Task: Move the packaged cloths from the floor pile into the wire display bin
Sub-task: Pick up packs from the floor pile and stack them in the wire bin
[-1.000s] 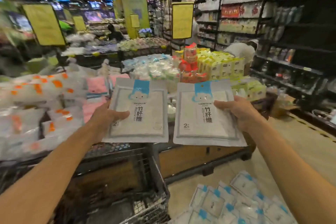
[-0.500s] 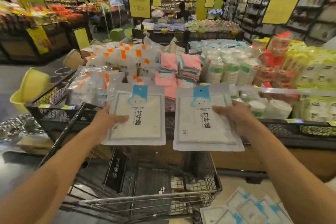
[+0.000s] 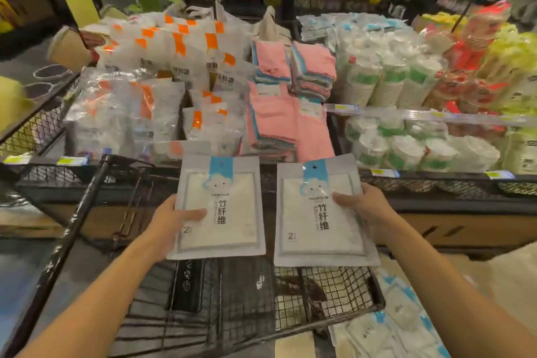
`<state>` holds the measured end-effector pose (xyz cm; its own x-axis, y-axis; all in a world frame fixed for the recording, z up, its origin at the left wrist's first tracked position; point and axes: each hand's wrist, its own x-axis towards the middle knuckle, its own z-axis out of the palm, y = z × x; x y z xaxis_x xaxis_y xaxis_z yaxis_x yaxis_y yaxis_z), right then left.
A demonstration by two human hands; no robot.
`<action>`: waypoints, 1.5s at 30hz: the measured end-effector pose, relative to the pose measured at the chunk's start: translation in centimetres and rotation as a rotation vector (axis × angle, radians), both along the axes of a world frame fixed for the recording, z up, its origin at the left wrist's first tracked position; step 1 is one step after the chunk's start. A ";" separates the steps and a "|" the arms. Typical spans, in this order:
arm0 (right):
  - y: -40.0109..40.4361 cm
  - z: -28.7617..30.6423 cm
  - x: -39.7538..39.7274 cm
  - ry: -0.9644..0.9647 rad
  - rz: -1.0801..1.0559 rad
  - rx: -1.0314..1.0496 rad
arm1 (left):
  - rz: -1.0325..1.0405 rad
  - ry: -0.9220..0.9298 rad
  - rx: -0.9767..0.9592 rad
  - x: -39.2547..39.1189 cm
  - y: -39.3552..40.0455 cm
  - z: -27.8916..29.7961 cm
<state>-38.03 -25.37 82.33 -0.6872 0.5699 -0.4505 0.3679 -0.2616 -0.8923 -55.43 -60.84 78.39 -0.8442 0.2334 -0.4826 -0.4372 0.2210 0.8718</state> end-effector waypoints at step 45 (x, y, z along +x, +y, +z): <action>0.6 -49.6 -11.4 -0.924 0.251 0.597 | -0.166 0.042 -0.846 -1.7 7.7 -47.1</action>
